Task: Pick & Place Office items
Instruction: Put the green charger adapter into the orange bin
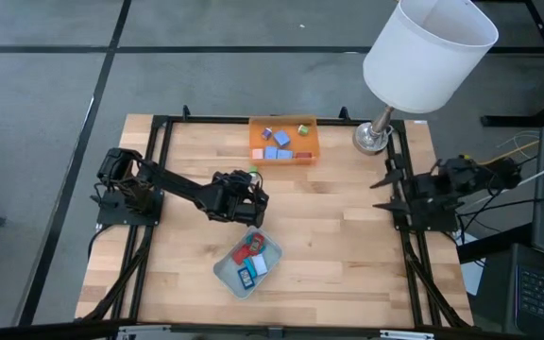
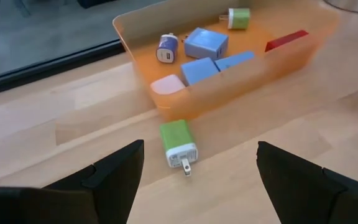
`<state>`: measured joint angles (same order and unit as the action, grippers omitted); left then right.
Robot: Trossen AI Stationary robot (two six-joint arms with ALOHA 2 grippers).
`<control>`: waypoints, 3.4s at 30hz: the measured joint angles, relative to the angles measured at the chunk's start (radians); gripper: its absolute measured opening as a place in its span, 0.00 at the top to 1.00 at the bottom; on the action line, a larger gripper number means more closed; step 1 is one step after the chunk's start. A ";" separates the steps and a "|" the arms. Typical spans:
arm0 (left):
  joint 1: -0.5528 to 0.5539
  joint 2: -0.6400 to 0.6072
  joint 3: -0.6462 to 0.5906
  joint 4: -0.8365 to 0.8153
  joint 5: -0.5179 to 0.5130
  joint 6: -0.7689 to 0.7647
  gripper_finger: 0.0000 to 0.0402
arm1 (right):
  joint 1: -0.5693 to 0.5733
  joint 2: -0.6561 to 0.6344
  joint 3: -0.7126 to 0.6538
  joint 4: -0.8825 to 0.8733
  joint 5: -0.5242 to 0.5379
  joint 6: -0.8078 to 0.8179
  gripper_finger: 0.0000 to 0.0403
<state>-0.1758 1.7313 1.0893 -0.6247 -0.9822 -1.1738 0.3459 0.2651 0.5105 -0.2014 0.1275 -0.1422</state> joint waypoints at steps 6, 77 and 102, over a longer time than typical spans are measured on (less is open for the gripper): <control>-0.001 0.000 0.000 0.001 0.018 0.033 0.24 | 0.015 -0.227 -0.117 -0.008 -0.136 0.100 0.45; 0.246 0.202 -0.006 0.214 0.244 0.122 0.15 | 0.015 -0.017 -0.495 0.227 -0.038 0.108 0.45; 0.316 0.259 -0.001 0.270 0.388 0.168 0.61 | 0.015 -0.017 -0.495 0.227 -0.041 0.135 0.45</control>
<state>0.1398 1.9903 1.0885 -0.3545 -0.5939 -1.0060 0.3611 0.2485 0.0160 0.0252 0.0864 -0.0076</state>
